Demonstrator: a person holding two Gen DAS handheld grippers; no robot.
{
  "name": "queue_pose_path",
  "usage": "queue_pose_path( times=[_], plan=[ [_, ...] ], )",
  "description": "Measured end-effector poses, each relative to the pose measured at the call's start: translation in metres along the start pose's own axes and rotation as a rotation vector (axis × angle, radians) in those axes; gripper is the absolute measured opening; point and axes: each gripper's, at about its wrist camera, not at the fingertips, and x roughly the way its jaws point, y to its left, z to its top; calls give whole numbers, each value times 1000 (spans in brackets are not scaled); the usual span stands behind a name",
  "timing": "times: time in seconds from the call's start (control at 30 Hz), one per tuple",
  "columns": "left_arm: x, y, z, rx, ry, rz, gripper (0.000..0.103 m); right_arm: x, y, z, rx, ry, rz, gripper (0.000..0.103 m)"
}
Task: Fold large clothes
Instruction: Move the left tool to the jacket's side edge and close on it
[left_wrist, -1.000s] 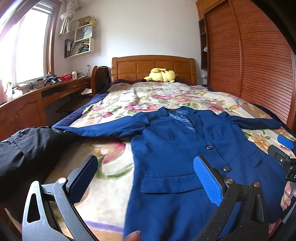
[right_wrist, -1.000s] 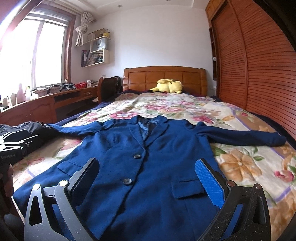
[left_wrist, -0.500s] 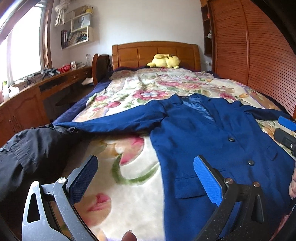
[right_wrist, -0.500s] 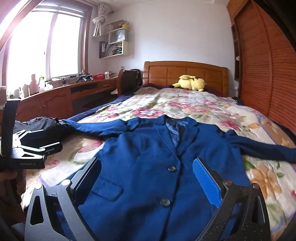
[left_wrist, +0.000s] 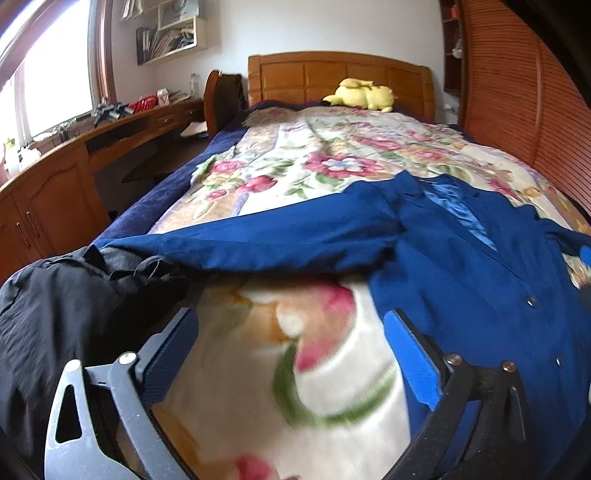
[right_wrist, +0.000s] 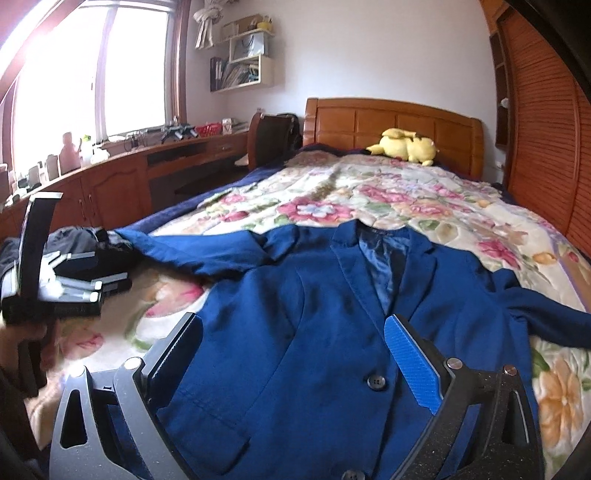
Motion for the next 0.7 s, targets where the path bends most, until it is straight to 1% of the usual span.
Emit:
queue_pose_path(
  times=[0.13, 0.23, 0.33, 0.4, 0.57, 0.7],
  plan=[
    [22, 13, 11, -48, 15, 4, 95, 9, -4, -6, -2, 45, 1, 99],
    [43, 23, 18, -95, 49, 13, 91, 14, -7, -9, -10, 74, -4, 99],
    [62, 35, 24, -164, 83, 9, 88, 16, -11, -11, 9, 95, -4, 99],
    [70, 40, 28, -199, 91, 8, 87, 20, -15, -7, 14, 101, -24, 99],
    [89, 37, 38, -204, 115, 43, 86, 23, -10, -4, 25, 97, -24, 99],
    [95, 36, 41, -217, 126, 72, 86, 25, -6, -6, 19, 104, -22, 99]
  ],
)
